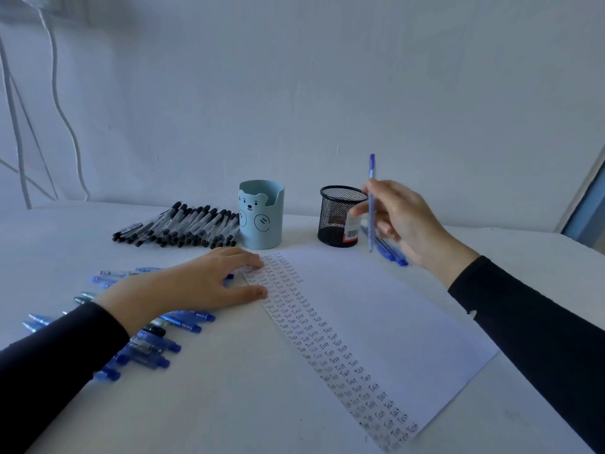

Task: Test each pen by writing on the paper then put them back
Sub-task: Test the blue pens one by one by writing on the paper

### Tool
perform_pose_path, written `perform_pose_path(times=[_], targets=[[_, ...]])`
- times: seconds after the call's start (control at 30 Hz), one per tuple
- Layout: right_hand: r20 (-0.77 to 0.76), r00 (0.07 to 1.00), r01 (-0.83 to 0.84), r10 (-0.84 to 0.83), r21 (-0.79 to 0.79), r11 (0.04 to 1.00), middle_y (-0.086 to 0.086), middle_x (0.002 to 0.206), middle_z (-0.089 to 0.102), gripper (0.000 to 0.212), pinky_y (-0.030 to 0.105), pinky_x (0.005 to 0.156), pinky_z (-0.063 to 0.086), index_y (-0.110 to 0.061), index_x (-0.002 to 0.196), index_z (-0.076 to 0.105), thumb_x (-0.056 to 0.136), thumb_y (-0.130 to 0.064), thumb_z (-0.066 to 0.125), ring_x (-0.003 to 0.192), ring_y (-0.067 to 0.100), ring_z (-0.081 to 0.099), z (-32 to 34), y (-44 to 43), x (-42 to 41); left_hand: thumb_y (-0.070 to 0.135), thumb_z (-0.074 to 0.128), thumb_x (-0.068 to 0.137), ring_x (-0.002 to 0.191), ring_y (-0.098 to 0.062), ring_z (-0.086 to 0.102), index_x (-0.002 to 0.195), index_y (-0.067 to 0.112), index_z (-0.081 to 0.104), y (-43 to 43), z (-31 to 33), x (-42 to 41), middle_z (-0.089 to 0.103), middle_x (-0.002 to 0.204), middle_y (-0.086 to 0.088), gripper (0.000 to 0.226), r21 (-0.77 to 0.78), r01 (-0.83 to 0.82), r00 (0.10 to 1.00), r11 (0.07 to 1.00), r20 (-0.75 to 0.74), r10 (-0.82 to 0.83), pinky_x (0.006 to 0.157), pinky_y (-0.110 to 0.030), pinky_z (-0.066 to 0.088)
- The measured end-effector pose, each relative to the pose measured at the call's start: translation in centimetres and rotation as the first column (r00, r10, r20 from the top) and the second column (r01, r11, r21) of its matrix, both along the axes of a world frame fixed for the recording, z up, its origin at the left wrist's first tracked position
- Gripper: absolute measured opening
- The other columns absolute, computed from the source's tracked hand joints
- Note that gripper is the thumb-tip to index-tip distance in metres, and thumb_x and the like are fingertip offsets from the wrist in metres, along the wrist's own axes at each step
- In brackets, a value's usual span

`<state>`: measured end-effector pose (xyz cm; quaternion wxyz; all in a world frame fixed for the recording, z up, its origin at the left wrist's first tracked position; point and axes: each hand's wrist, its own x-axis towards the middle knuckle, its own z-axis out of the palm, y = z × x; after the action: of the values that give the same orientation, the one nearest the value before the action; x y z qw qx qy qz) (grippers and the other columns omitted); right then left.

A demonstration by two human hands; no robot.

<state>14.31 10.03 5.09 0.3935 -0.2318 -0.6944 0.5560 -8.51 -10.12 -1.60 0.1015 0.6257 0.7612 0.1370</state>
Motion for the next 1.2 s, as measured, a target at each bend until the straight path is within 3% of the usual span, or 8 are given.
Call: perform_pose_path(times=[0.1,0.2,0.43,0.63,0.73,0.87,1.07,1.2], targets=[[-0.132,0.942,0.332,-0.309,0.220,0.917,0.002,0.081,0.072,0.012,0.023,0.056,0.047,-0.019,0.089,0.058,0.096,-0.029,0.059,0.051,0.006,0.053,0.0,2.7,1.2,0.092,0.035,0.060,0.129,0.005,0.030,0.139,0.044,0.041,0.0,0.1,0.0,0.035,0.144,0.025,0.093,0.000,0.001,1.000,1.000,0.003,-0.001,0.108,-0.018,0.024],[-0.090,0.905,0.422,-0.415,0.313,0.851,-0.003,0.088,0.069,0.009,0.032,0.080,0.055,-0.025,0.084,0.057,0.090,-0.025,0.063,0.080,0.015,0.069,-1.9,5.2,2.4,0.093,0.035,0.060,0.128,0.006,0.029,0.139,0.044,0.040,0.0,0.0,-0.1,0.034,0.144,0.026,0.093,0.004,0.005,1.000,1.000,0.004,-0.005,0.106,-0.016,0.023],[0.210,0.836,0.414,-0.506,0.363,0.835,-0.003,0.088,0.064,0.013,0.025,0.065,0.044,-0.014,0.085,0.059,0.080,-0.012,0.070,0.083,0.018,0.061,-6.0,7.8,4.0,0.097,0.032,0.056,0.129,0.005,0.031,0.138,0.045,0.040,0.2,-0.2,-0.3,0.035,0.143,0.026,0.097,0.018,0.010,1.000,1.000,0.000,-0.010,0.110,-0.019,0.024],[0.491,0.730,0.298,-0.475,0.397,0.868,-0.008,0.080,0.069,0.010,0.036,0.082,0.052,-0.015,0.084,0.068,0.080,-0.024,0.065,0.086,0.019,0.064,-6.8,8.1,3.6,0.098,0.031,0.055,0.130,0.003,0.031,0.139,0.043,0.040,0.2,-0.2,-0.3,0.035,0.144,0.024,0.101,0.030,0.017,1.000,0.999,-0.004,-0.017,0.111,-0.021,0.026],[0.521,0.679,0.291,-0.517,0.455,0.842,0.008,0.077,0.071,0.026,0.030,0.065,0.046,-0.005,0.078,0.066,0.079,-0.029,0.059,0.068,0.022,0.060,-7.1,7.9,3.4,0.098,0.031,0.056,0.131,0.003,0.031,0.140,0.043,0.039,0.2,-0.2,-0.3,0.034,0.143,0.026,0.101,0.021,0.025,1.000,0.999,-0.010,-0.025,0.113,-0.023,0.028],[0.344,0.710,0.303,-0.615,0.639,0.707,-0.001,0.088,0.067,0.021,0.031,0.068,0.046,-0.015,0.085,0.068,0.090,-0.032,0.056,0.081,0.022,0.060,-6.7,6.7,3.0,0.098,0.024,0.059,0.125,0.002,0.040,0.138,0.038,0.045,0.1,0.4,-0.1,0.042,0.136,0.024,0.102,0.070,0.033,0.999,0.997,0.026,-0.035,0.108,-0.024,0.035],[0.313,0.860,0.129,-0.403,0.630,0.765,-0.012,0.077,0.065,0.011,0.026,0.060,0.041,-0.026,0.084,0.068,0.089,-0.030,0.059,0.063,0.007,0.055,-5.9,2.4,0.2,0.034,0.061,0.093,0.092,0.001,0.063,0.116,0.030,0.066,-0.8,2.4,-2.6,0.067,0.107,0.017,0.024,0.186,-0.075,0.997,0.980,0.006,0.075,0.090,-0.028,0.054],[0.280,0.904,-0.017,-0.323,0.779,0.627,-0.018,0.084,0.060,0.010,0.021,0.059,0.040,-0.029,0.086,0.068,0.087,-0.022,0.061,0.065,0.009,0.054,-7.1,-0.2,-0.6,0.037,0.075,0.078,0.084,0.004,0.063,0.087,0.033,0.075,-1.8,2.7,-3.9,0.069,0.088,0.015,0.010,0.148,-0.074,0.997,0.986,0.041,0.069,0.077,-0.013,0.051]])
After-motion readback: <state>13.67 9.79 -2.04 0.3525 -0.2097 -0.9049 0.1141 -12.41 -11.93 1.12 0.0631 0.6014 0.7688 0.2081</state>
